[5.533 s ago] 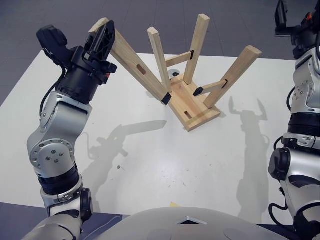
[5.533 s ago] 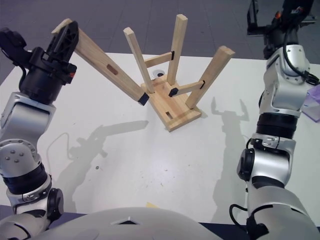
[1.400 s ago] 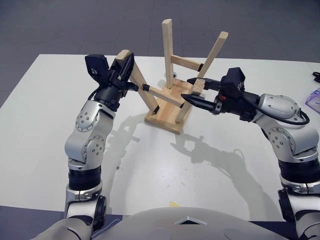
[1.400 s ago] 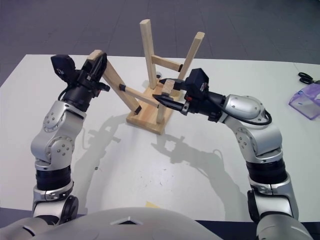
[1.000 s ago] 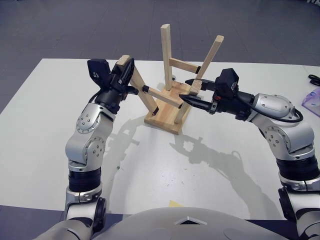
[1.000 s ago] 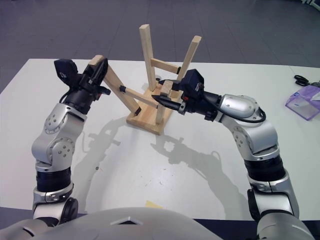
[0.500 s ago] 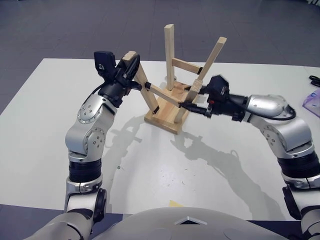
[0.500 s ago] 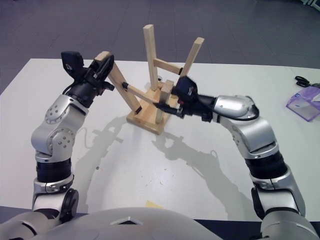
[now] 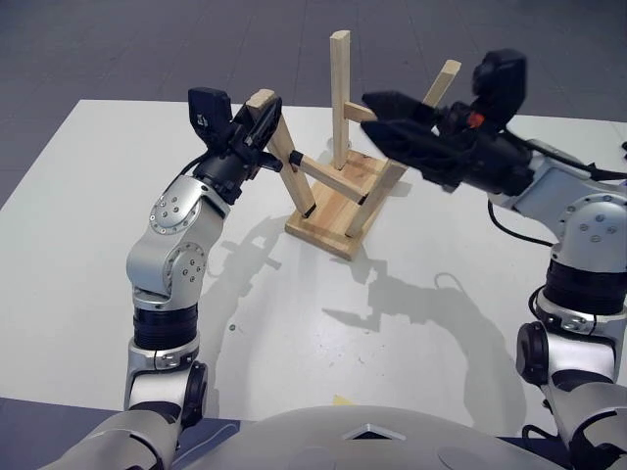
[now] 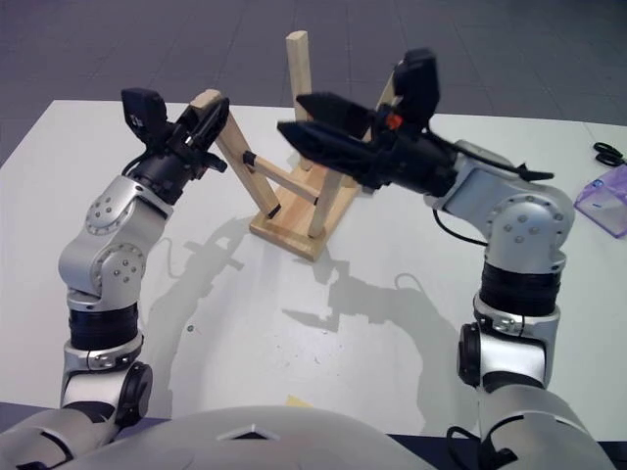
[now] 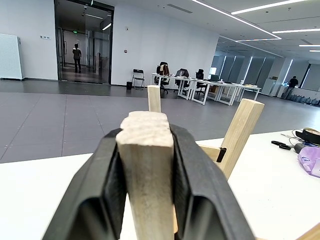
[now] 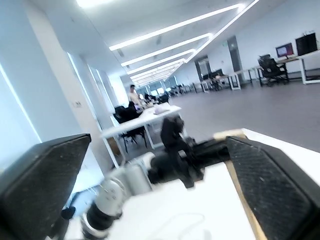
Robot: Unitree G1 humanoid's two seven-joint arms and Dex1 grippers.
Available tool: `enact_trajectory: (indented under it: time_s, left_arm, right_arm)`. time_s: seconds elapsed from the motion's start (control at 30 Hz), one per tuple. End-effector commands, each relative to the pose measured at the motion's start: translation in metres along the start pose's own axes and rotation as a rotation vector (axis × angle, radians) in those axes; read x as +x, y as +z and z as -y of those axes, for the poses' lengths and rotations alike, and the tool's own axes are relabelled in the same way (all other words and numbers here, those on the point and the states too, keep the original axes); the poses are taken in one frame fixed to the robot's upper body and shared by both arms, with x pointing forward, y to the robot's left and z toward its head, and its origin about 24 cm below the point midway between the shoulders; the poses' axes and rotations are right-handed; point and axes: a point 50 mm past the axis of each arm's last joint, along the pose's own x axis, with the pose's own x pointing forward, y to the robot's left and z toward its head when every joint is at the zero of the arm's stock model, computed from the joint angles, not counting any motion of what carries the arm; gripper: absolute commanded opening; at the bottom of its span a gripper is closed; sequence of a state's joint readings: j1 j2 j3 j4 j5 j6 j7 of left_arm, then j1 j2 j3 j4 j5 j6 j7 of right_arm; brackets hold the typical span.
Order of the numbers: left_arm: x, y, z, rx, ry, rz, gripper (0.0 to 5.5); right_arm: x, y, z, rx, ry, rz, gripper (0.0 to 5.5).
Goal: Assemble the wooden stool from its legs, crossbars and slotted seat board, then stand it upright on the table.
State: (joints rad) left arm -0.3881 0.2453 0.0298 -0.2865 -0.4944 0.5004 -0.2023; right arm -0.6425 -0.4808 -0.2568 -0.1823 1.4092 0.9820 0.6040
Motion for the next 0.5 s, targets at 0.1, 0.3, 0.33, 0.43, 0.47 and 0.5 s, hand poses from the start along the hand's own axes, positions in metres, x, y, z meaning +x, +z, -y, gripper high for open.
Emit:
enact_trajectory:
  time_s: [0.1, 0.3, 0.33, 0.43, 0.47, 0.5]
  left_arm:
    - [0.001, -0.026, 0.000, 0.042, -0.003, -0.113, 1.03]
    - [0.003, -0.010, 0.007, 0.005, -0.089, -0.033, 1.03]
    - [0.003, -0.008, 0.008, 0.011, -0.108, -0.016, 1.03]
    - [0.002, -0.002, 0.012, 0.014, -0.164, 0.015, 1.03]
    - [0.003, 0.004, 0.013, -0.001, -0.183, 0.036, 1.03]
    - [0.004, 0.011, 0.015, -0.017, -0.209, 0.061, 1.03]
  right_arm:
    - [-0.004, 0.001, 0.019, 0.003, -0.164, 0.040, 5.40]
    - [-0.012, -0.015, 0.036, -0.024, -0.291, -0.023, 5.40]
    - [-0.015, -0.020, 0.038, -0.018, -0.307, -0.027, 5.40]
    - [-0.024, -0.037, 0.047, 0.023, -0.376, -0.030, 5.40]
    - [-0.024, -0.041, 0.047, 0.046, -0.375, -0.034, 5.40]
    - [-0.023, -0.045, 0.046, 0.054, -0.358, -0.057, 5.40]
